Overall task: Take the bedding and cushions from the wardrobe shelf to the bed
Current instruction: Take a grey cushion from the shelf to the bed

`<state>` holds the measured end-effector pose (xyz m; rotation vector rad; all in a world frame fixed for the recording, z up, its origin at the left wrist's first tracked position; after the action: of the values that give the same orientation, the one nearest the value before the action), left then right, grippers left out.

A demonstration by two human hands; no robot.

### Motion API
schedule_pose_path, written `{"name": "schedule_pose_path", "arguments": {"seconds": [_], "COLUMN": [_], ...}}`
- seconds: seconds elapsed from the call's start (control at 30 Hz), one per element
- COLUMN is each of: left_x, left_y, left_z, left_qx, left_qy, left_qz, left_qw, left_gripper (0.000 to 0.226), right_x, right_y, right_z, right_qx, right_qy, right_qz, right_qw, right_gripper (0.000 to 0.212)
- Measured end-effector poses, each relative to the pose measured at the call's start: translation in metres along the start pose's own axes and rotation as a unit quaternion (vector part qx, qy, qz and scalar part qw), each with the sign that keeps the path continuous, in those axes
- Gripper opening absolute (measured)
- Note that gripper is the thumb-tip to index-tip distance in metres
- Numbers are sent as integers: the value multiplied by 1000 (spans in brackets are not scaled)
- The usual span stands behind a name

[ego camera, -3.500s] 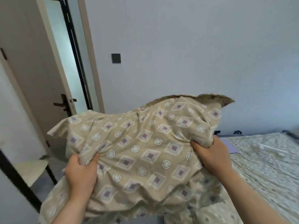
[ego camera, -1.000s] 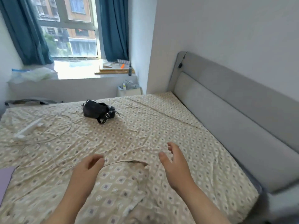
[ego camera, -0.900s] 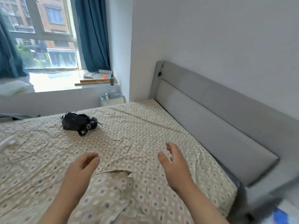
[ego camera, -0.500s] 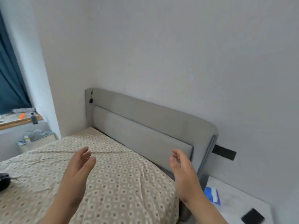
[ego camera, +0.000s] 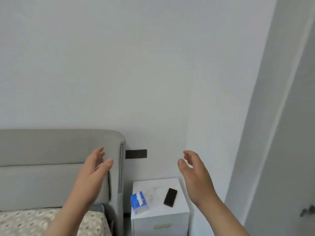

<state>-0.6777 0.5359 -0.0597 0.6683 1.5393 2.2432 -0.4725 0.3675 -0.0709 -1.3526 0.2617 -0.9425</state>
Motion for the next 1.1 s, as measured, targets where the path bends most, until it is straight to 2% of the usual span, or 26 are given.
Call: {"name": "schedule_pose_path", "arguments": {"seconds": [0.2, 0.37, 0.5, 0.73, 0.8, 0.93, 1.1], "left_x": [-76, -129, -173, -260, -280, -322, -360], "left_y": [18, 18, 31, 91, 105, 138, 184], "left_z": [64, 101, 112, 77, 61, 13, -38], "left_qx": [-47, -87, -102, -147, -158, -184, -195], "left_qy": [-134, -227, -305, -446, -471, -516, -555], "left_qz": [3, -23, -78, -146, -162, -175, -208], "left_qw": [990, 970, 944, 871, 853, 818, 782], "left_gripper": [72, 49, 39, 28, 36, 34, 27], "right_x": [62, 87, 111, 168, 179, 205, 246], "right_y": [6, 2, -5, -35, -46, -62, -70], "right_z": [-6, -15, -39, -120, -140, -193, -249], "right_qx": [-57, -93, -129, -171, -176, -169, -159], "right_qy": [132, 240, 319, 464, 490, 549, 602], "right_qz": [-37, -85, -134, -197, -209, -230, -208], "right_qw": [989, 962, 929, 847, 828, 786, 754], "right_gripper": [45, 44, 46, 46, 44, 43, 40]}}
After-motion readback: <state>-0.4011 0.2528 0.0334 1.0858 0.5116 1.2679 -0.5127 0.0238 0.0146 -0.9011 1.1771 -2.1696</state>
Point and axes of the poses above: each hand's wrist, its own z-axis towards the middle knuckle, its own x-axis out of the back of the hand, y = z × x, the point moved 2 cm from there along z, towards the middle knuckle, and after that the axes turned 8 degrees about -y, right-handed, at the moved point
